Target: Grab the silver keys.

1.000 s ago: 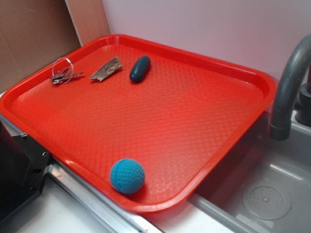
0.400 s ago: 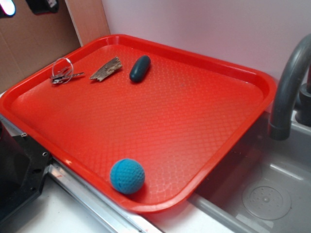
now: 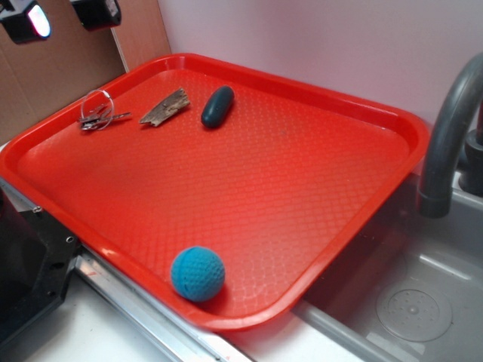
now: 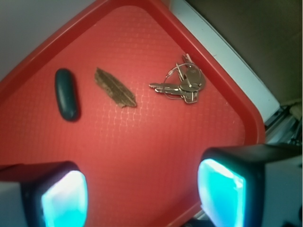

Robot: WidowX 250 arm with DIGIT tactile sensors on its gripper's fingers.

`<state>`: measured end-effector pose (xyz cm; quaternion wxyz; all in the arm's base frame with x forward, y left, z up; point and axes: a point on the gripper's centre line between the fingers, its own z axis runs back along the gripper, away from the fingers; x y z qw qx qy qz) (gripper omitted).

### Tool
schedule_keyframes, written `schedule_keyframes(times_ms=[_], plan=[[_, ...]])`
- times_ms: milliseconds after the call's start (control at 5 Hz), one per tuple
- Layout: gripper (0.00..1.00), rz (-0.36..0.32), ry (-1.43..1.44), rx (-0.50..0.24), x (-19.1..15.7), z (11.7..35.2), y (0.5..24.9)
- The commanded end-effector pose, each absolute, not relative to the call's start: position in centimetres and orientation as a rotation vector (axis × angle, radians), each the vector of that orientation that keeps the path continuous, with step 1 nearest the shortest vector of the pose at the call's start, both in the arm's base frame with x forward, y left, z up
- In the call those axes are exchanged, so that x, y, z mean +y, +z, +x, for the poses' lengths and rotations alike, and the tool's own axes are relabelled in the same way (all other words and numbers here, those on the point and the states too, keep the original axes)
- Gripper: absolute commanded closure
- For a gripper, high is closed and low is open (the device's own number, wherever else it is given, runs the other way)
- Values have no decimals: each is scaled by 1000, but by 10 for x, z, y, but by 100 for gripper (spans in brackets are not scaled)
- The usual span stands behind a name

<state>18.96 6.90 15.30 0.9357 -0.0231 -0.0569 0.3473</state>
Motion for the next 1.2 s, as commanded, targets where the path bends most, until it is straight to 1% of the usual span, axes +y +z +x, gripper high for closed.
schedule_keyframes(times_ms=[0,200,400,1000], plan=[[0,-27,717,-147,71,191,151],[0,-22,724,-160,68,189,149],[0,-40,680,-170,71,191,150],[0,-40,680,-170,71,191,150]])
